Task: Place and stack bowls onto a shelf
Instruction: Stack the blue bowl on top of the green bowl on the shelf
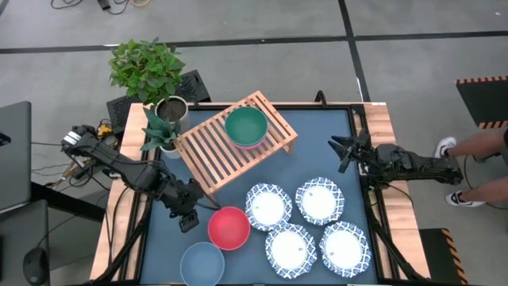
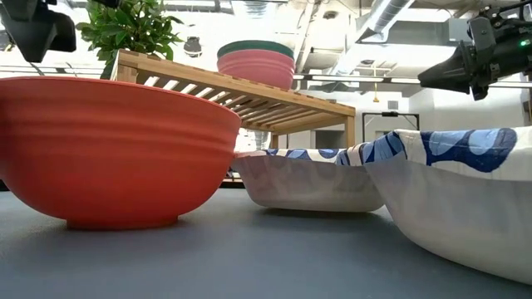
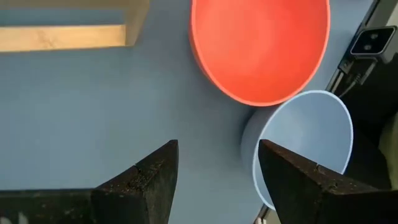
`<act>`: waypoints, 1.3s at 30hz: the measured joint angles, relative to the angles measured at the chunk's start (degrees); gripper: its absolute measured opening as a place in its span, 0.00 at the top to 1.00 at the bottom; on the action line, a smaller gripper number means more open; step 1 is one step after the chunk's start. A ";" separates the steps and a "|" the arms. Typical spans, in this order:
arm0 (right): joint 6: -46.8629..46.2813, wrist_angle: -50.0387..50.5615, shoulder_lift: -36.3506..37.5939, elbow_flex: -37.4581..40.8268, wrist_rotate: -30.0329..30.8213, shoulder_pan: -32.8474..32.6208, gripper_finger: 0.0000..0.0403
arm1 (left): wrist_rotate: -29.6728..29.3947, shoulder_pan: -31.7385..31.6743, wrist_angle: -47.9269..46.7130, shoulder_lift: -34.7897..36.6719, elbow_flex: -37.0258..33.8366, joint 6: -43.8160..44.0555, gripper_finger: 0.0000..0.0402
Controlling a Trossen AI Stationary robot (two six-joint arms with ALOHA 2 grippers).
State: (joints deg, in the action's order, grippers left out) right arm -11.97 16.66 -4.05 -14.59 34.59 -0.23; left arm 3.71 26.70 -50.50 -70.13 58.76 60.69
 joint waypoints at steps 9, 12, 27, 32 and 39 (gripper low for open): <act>0.00 0.01 0.00 0.00 0.00 0.00 0.64 | -1.53 2.31 0.42 -0.35 -0.04 2.34 0.49; -0.02 0.03 0.00 0.00 0.00 0.00 0.64 | -1.53 2.36 0.40 -0.35 -0.04 1.62 0.47; -0.13 0.05 0.00 0.00 -0.02 0.00 0.64 | 4.09 3.20 4.31 -5.74 -0.04 1.02 0.33; -0.13 0.05 0.00 0.00 -0.02 -0.02 0.64 | 6.13 5.03 5.21 -8.99 -0.04 1.54 0.33; -0.11 0.47 0.00 0.00 -0.02 0.00 0.64 | 4.10 8.29 5.38 -9.77 -0.02 5.85 0.33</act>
State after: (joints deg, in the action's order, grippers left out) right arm -12.08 17.13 -4.05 -14.59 34.57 -0.23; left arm 7.80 34.99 -45.12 -79.90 58.74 66.53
